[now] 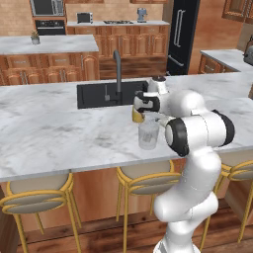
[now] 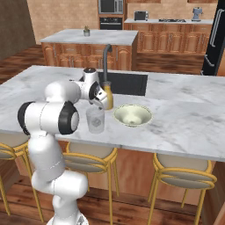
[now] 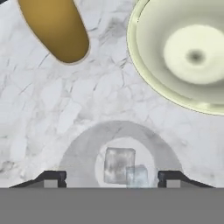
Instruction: There are two ice cubes in the ice bowl. Place both ice cubes in the glass cup.
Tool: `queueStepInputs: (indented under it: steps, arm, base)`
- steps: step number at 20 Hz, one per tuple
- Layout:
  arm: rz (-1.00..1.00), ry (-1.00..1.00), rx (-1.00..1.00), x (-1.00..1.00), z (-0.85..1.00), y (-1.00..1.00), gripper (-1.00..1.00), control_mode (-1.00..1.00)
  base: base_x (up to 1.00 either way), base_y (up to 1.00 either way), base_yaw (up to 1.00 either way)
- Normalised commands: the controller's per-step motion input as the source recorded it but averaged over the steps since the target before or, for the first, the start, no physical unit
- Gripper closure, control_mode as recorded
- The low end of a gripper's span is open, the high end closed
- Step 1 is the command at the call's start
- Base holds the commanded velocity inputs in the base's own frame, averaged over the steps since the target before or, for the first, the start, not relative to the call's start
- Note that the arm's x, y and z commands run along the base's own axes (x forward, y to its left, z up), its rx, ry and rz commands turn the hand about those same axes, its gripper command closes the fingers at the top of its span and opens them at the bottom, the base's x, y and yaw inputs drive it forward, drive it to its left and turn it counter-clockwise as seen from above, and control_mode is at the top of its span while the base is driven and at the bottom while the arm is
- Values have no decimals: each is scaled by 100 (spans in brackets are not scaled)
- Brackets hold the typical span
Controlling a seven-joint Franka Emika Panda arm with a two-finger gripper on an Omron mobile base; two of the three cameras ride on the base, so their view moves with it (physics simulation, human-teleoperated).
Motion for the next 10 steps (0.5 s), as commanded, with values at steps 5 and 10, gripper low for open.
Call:
queueStepInputs:
  steps: [5, 10]
  arm:
    - [0, -22, 0, -79, 87, 0, -100, -100]
    - [5, -4, -1, -100, 43, 13, -100, -100]
  base:
    - [0, 0, 0]
    - [0, 0, 0]
